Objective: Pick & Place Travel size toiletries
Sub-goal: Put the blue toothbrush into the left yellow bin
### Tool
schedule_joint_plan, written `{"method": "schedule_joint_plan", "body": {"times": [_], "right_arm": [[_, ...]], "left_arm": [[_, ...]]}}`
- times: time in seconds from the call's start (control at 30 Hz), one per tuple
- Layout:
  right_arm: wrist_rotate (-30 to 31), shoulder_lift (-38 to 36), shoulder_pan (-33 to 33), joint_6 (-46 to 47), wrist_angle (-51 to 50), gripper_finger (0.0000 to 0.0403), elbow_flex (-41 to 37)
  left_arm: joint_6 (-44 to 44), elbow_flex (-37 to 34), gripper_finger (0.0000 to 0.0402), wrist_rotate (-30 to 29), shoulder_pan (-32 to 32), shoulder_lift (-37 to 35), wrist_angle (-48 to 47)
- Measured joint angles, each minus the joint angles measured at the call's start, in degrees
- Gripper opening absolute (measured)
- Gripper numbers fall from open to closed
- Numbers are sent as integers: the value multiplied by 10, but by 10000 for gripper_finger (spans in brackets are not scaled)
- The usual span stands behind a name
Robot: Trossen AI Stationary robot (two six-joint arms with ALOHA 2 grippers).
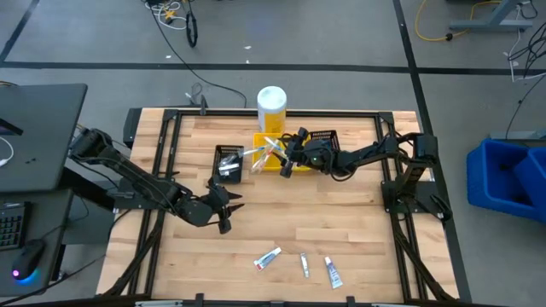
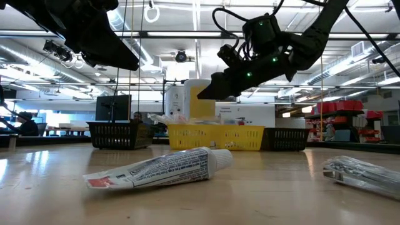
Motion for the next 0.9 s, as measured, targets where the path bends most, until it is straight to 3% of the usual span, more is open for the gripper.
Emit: {"method": "schedule_joint_plan", "body": {"times": [0.27,0.57,0.9], "right_arm": [[-1,-48,22,-1,3,291,0],[-19,-97,75,0,-14,273,0],[-23,-99,159,29,-43,253,0]], "left_arm": [[-9,0,134,0,0,0,0],[-10,0,134,-1,0,0,0],[-17,0,134,-1,0,0,1]]}}
